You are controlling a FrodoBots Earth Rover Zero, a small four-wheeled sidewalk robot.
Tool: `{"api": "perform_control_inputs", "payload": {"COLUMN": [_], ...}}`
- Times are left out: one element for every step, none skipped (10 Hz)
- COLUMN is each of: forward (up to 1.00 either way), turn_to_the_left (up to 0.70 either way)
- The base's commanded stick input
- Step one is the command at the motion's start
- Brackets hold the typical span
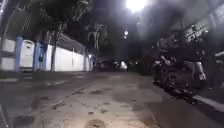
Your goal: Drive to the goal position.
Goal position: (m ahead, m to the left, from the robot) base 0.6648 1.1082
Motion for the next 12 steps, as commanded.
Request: {"api": "perform_control_inputs", "payload": {"forward": [0.7, 0.7, 0.7, 0.7, 0.7, 0.7, 0.7, 0.7, 0.7, 0.7, 0.7, 0.7], "turn_to_the_left": [0.0, 0.0, 0.0, 0.0, 0.0, 0.0, 0.0, 0.0, 0.0, 0.0, 0.0, 0.0]}}
